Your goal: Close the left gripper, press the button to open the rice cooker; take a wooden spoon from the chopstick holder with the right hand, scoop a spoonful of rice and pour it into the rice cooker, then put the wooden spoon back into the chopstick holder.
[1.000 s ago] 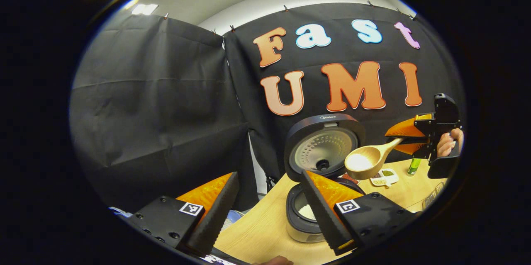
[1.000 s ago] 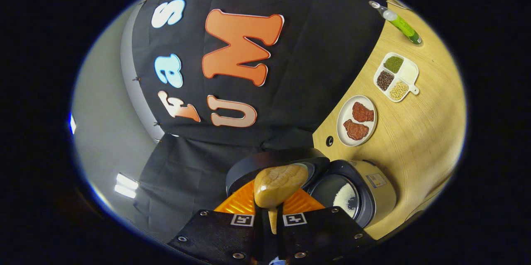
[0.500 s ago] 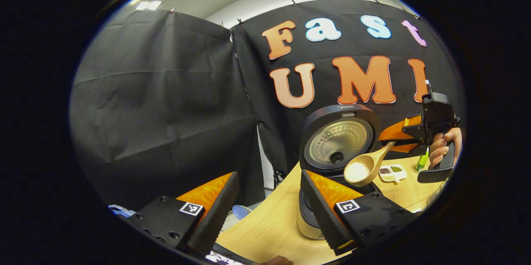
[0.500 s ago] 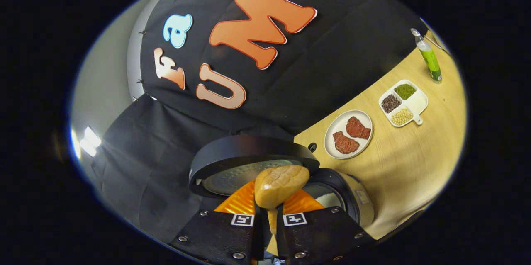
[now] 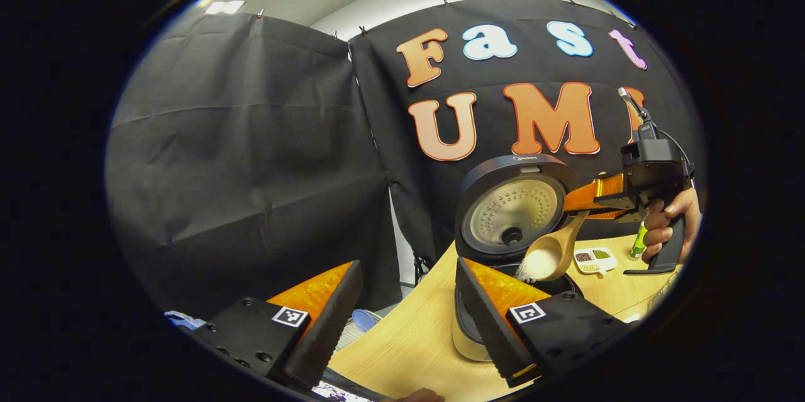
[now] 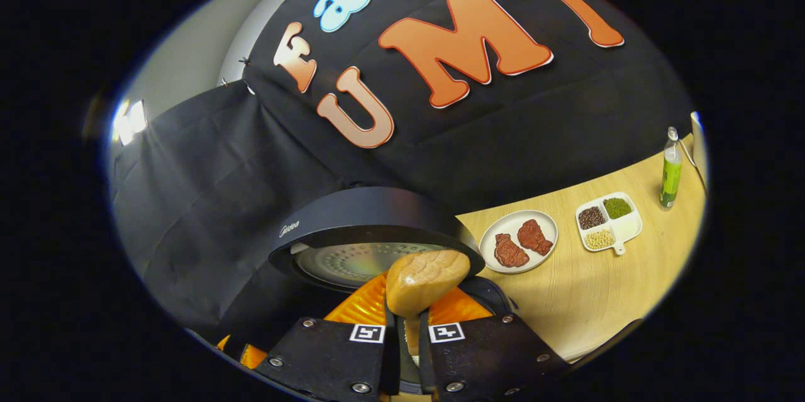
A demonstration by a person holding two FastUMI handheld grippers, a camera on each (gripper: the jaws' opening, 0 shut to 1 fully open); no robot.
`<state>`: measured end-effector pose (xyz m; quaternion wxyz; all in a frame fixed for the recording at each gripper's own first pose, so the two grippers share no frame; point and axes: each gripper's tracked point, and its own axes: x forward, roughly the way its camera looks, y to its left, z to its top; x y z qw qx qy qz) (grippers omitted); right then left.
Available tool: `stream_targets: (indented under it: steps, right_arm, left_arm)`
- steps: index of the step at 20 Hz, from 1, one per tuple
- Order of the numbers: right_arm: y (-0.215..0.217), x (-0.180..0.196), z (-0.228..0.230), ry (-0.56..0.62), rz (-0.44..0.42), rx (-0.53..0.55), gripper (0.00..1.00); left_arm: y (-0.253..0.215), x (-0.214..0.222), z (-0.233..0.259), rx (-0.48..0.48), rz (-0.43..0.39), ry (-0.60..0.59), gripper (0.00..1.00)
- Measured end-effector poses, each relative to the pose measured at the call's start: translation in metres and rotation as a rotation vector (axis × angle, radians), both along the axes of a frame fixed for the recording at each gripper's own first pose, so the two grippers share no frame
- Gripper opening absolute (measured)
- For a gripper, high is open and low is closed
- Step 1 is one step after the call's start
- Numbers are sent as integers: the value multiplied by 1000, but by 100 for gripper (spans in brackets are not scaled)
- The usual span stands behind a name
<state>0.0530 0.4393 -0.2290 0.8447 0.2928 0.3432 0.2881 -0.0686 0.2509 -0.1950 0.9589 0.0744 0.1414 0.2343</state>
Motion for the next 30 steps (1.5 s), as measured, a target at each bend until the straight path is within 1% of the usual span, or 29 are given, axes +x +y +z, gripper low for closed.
stream_targets:
  steps: [1, 7, 8, 9, 10, 11, 14, 15, 16, 23, 24, 27, 28, 30]
  right_arm:
    - [1, -2, 2, -20, 7, -16, 11]
    - [12, -6, 11, -71, 45, -36, 11]
    - [12, -6, 13, -84, 47, -42, 11]
    - [14, -5, 15, -95, 52, -50, 11]
    - [15, -5, 17, -103, 59, -56, 11]
    - [16, -7, 17, -111, 64, -61, 11]
    - [20, -6, 22, -137, 76, -77, 11]
    - [20, -8, 24, -148, 83, -82, 11]
    - [21, -8, 26, -159, 89, -89, 11]
    - [32, -14, 35, -302, 147, -198, 11]
    - [34, -14, 36, -322, 155, -210, 11]
    - [39, -21, 38, -388, 188, -256, 11]
    - [41, -22, 39, -410, 199, -270, 11]
    - [44, -25, 39, -452, 223, -298, 11]
  left_arm:
    - [1, -1, 1, 1, 1, -2, 94]
    - [3, -5, -2, -8, 8, 3, 93]
    - [4, -6, -2, -10, 9, 3, 100]
    - [4, -6, -2, -11, 8, 2, 93]
    - [4, -7, -2, -10, 9, 1, 93]
    - [5, -7, -1, -9, 10, -1, 94]
    - [7, -9, -2, -15, 14, -2, 100]
    - [7, -9, -3, -17, 18, -3, 93]
    - [9, -10, -2, -18, 20, -5, 94]
    - [14, -13, -5, -20, 37, -4, 94]
    - [15, -14, -5, -20, 40, -3, 100]
    - [18, -15, -6, -13, 46, -2, 100]
    - [19, -17, -5, -10, 49, -3, 93]
    - [20, -19, -4, -8, 53, -3, 94]
